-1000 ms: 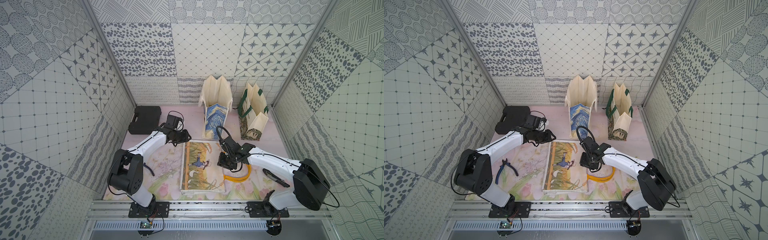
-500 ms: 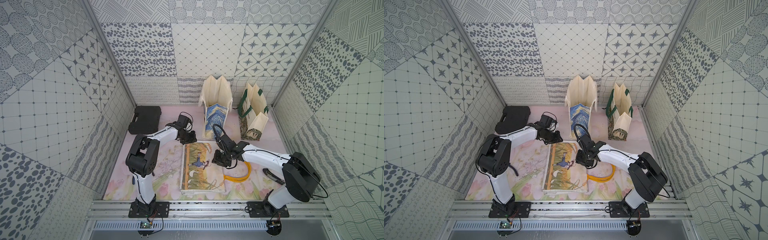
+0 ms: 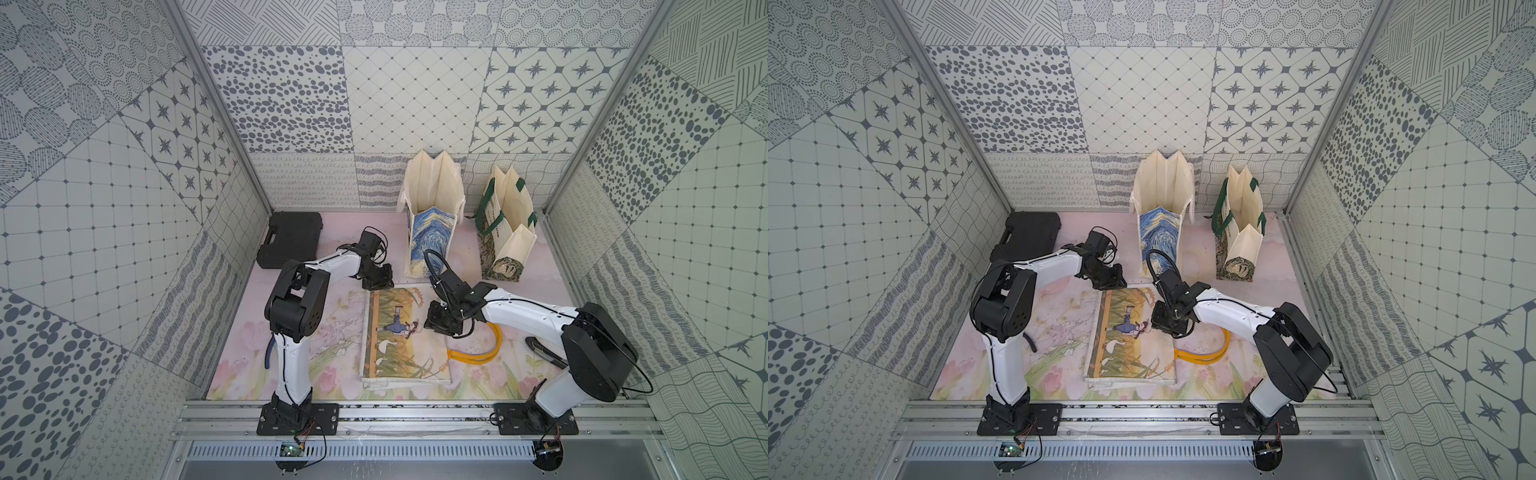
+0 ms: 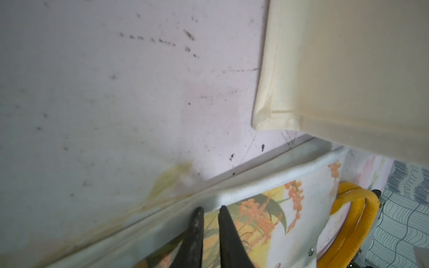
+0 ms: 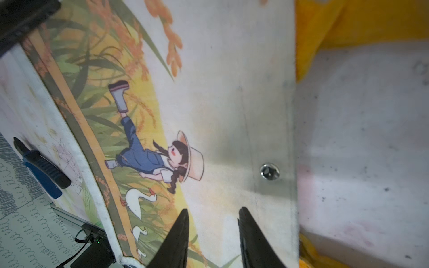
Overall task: Put away the canvas bag
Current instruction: Adjust the canvas bag at the center of the board.
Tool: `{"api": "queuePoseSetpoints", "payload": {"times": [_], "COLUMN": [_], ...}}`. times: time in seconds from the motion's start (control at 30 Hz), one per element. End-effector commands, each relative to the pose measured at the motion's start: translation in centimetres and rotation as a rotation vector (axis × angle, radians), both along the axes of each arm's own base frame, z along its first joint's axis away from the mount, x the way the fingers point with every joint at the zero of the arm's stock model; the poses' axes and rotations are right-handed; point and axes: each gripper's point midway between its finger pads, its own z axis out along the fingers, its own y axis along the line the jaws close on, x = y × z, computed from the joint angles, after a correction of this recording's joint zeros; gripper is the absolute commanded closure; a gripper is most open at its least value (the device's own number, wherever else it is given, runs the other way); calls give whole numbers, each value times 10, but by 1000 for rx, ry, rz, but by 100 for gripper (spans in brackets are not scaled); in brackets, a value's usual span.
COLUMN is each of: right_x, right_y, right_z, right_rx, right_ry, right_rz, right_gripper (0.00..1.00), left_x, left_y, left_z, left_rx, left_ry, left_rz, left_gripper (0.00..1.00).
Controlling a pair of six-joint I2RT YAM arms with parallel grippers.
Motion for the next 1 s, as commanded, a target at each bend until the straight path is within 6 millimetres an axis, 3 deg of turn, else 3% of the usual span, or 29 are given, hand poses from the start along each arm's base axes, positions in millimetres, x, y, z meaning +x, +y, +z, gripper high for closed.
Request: {"api": "queuePoseSetpoints", "payload": {"times": [0.0,0.3,0.57,0.83,0.97], "right_x": [-21,-76,-121,-126,-125], "right_y": [15,27,81,91,81], "right_z": [1,8,12,-19,-39], "right_rx": [-3,-45,16,5,-35], "right_ry": [46,134,197,241,265], "right_rz": [30,-39,149,137,90], "right_gripper": [62,60,59,59,59], "left_x": [-11,-1,18,26,20], "left_y": [17,21,20,15,11], "left_z": [-7,31,36,13,10], "left_rx": [73,92,112,87,54], "left_ry": [46,-62,-100,-64,-42], "left_rz": [25,9,-11,-12,-5], "left_gripper": [84,76,71,71,74]}}
